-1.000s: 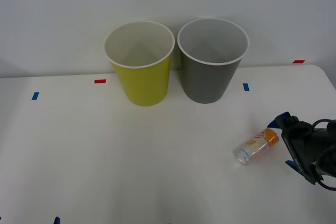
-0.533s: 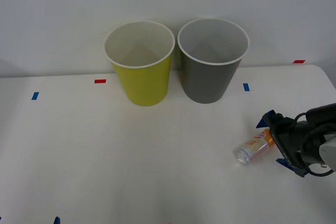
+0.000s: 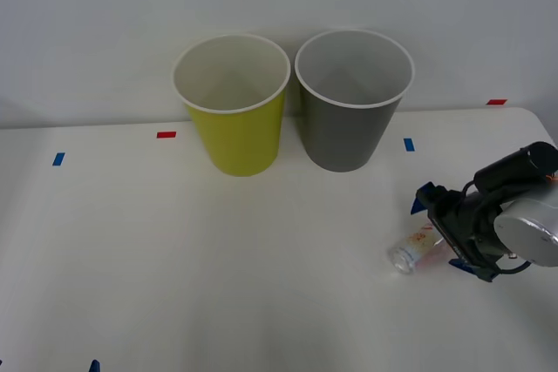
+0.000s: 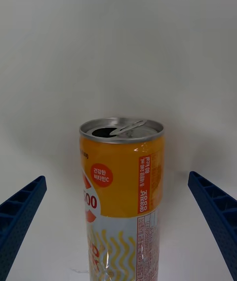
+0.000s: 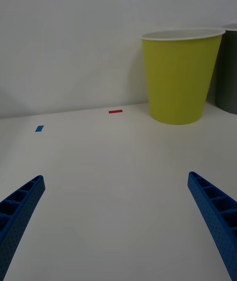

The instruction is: Put cans in the gray bin and PET bottles in the light green bin.

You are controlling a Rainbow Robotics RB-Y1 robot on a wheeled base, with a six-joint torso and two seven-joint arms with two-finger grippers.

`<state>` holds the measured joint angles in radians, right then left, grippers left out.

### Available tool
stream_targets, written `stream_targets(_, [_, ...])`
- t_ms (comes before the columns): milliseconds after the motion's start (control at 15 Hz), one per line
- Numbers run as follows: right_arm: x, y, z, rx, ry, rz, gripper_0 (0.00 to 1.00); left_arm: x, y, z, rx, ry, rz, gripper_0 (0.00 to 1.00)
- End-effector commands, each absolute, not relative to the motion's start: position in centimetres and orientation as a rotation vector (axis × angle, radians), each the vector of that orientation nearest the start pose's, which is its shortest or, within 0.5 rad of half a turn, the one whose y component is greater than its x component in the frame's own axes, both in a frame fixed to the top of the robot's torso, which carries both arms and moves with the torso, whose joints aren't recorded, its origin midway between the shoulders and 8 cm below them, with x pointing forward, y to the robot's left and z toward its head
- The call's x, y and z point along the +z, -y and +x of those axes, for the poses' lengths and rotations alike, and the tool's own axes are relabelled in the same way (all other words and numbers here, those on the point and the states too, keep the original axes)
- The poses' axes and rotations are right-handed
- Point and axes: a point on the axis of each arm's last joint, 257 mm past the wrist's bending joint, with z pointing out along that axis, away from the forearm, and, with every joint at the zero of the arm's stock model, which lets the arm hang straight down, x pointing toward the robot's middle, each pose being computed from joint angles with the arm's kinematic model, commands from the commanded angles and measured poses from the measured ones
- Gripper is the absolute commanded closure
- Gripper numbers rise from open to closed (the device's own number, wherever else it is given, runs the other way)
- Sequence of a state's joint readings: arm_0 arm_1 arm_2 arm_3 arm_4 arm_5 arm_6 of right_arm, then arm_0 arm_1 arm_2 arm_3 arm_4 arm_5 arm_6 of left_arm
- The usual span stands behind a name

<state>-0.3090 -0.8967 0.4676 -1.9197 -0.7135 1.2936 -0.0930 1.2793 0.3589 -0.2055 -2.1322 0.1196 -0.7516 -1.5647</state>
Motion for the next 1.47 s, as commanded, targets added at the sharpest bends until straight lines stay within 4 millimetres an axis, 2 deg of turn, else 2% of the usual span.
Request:
stream_targets(67, [-30.6,26.6,42.7,0.282,-2.473,1.267,0.0,-20.9,-27.5,17.2,0.055,-1.546,0.038,0.0])
stream_targets(333, [-31.2,25.6,43.5,0.269,-2.506,1.289,0.0,-20.9,-27.5,17.2,0.055,-1.546,0.038,0.0])
stream_targets(533, [-31.5,25.1,43.4,0.214,-2.536,1.324,0.0,-20.9,-27.5,17.2,0.055,-1.546,0.038,0.0])
stream_targets(800, [-31.9,25.3,42.9,0.174,-2.555,1.344,0.0,-20.9,-27.5,17.2,0.055,-1.546,0.038,0.0])
stream_targets(1333, [-32.4,25.5,44.3,0.106,-2.55,1.394,0.0,-20.9,-27.5,17.2,0.055,-1.546,0.038,0.0])
stream_targets(1400, [-32.4,25.5,44.1,0.095,-2.559,1.386,0.23,-20.9,-27.5,17.2,0.055,-1.546,0.038,0.0])
stream_targets(1467, [-32.4,25.6,44.1,0.093,-2.562,1.381,0.78,-20.9,-27.5,17.2,0.055,-1.546,0.038,0.0])
